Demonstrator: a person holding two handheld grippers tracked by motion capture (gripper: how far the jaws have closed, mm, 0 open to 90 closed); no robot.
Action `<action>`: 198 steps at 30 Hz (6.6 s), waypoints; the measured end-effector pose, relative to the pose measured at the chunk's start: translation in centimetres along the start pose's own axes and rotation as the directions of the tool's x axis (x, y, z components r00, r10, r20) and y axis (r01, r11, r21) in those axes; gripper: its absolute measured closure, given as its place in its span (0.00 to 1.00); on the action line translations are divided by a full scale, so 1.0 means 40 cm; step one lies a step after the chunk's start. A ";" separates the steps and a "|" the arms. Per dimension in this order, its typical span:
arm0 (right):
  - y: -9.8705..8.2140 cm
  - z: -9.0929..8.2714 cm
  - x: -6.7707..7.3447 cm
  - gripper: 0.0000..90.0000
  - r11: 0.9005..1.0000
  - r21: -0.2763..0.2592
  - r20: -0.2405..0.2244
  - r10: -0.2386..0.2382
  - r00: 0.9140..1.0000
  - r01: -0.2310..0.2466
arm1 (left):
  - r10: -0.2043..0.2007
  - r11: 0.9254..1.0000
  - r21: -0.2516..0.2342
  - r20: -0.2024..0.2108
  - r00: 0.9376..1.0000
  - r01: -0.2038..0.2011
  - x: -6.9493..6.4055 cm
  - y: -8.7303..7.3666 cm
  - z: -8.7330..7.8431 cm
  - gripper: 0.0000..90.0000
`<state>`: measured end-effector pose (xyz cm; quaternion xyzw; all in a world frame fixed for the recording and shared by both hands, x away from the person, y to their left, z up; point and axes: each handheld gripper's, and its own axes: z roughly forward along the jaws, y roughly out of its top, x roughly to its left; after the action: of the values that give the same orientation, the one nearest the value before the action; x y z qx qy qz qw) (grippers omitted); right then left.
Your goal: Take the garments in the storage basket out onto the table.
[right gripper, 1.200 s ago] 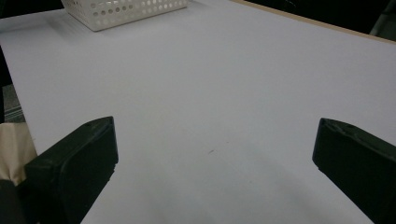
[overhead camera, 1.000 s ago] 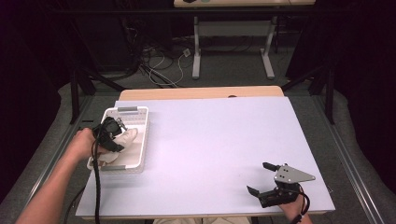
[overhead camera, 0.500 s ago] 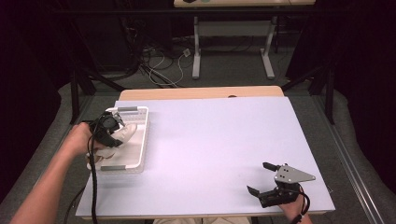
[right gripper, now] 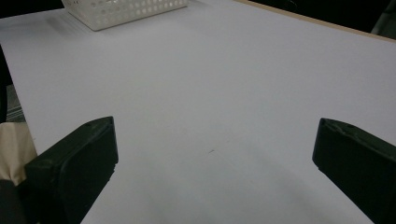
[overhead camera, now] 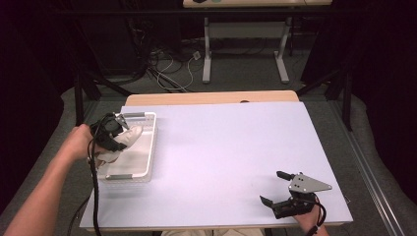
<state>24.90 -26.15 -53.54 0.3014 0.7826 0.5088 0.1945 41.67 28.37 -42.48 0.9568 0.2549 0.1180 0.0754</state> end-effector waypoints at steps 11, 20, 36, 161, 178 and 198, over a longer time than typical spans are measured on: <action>0.000 -0.001 -0.002 0.00 1.000 -0.006 0.000 0.004 1.000 -0.004 | 0.031 1.000 0.006 -0.012 0.999 -0.031 0.003 0.018 -0.019 0.72; -0.001 0.001 -0.002 0.00 1.000 -0.002 -0.004 0.002 1.000 -0.002 | 0.070 0.997 0.011 -0.022 0.997 -0.070 0.002 0.034 -0.032 0.72; -0.001 0.001 -0.002 0.00 1.000 0.000 -0.005 0.006 1.000 -0.006 | 0.132 0.991 -0.002 -0.037 0.991 -0.132 -0.014 0.077 -0.058 0.72; -0.002 0.004 -0.002 0.00 1.000 0.008 -0.003 0.003 1.000 -0.003 | 0.384 0.917 -0.130 0.029 0.923 -0.377 -0.257 0.446 -0.019 0.71; 0.000 0.004 0.001 0.00 1.000 0.000 0.001 -0.002 1.000 0.002 | 0.343 0.931 -0.146 0.031 0.939 -0.336 -0.282 0.457 -0.009 0.71; -0.001 0.005 -0.001 0.00 1.000 0.019 0.010 0.010 1.000 -0.010 | 0.315 0.936 -0.187 0.066 0.947 -0.299 -0.324 0.469 0.027 0.71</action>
<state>25.06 -26.05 -53.65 0.3097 0.7849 0.5006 0.1931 39.85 5.64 -42.12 0.9790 0.0872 0.1048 0.1515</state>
